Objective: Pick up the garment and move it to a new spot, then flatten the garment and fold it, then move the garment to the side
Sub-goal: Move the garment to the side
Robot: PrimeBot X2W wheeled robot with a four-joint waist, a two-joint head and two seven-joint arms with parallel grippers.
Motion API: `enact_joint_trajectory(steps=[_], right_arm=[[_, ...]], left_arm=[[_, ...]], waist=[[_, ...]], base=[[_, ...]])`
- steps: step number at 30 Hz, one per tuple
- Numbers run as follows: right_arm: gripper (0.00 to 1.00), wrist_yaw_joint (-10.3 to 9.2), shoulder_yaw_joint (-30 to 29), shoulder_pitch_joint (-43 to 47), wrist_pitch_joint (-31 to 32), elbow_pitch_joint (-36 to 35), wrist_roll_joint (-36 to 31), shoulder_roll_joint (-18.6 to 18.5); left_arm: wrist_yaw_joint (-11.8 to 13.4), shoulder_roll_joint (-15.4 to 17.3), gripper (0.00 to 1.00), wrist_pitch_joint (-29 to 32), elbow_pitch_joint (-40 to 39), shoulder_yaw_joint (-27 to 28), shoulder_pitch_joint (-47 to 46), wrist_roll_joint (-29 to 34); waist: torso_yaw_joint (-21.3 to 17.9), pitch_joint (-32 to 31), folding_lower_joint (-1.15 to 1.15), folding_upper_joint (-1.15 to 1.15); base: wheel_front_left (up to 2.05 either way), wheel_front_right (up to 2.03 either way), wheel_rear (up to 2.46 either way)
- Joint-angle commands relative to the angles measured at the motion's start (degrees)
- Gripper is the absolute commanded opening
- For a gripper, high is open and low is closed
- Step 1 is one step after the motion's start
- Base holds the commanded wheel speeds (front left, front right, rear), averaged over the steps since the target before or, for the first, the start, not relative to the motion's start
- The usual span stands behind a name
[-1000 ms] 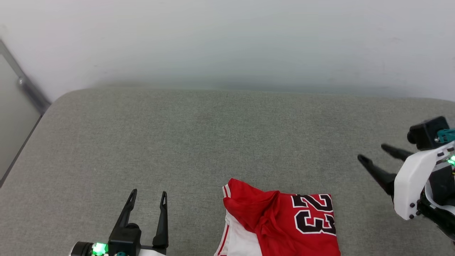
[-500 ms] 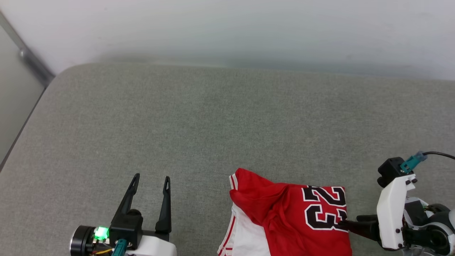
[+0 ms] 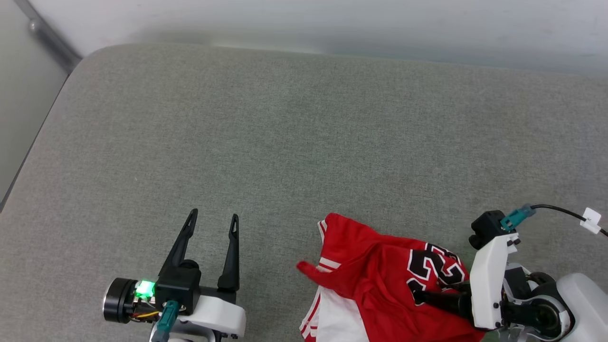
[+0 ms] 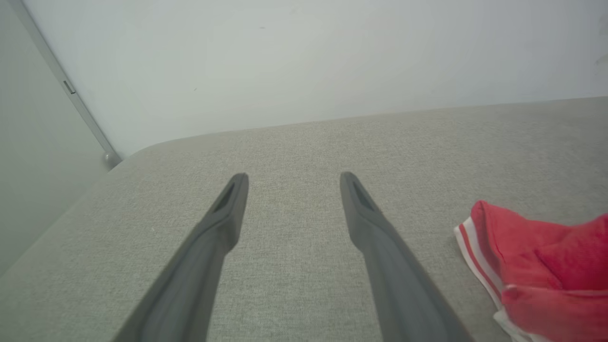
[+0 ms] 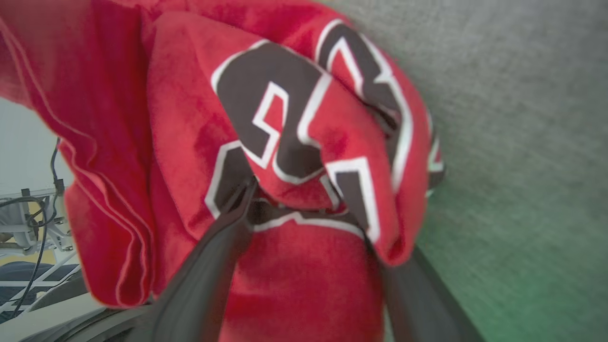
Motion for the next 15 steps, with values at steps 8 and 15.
enact_joint_trajectory(steps=[8, 15], right_arm=[[0.0, -0.09, 6.08, -0.73, -4.17, 2.76, 2.54, -0.79], [0.0, -0.07, 8.44, -6.24, -9.04, -2.63, 4.46, -4.53]], left_arm=[[0.26, -0.15, 1.0, -0.13, 0.66, 0.37, -0.26, -0.14], [0.83, 0.02, 1.0, -0.13, 0.68, 1.08, 1.84, -0.41]], waist=[[0.21, -0.93, 0.0, 0.0], [-2.34, -4.74, 0.0, 0.0]], base=[[0.0, 0.0, 0.0], [0.0, 0.0, 0.0]])
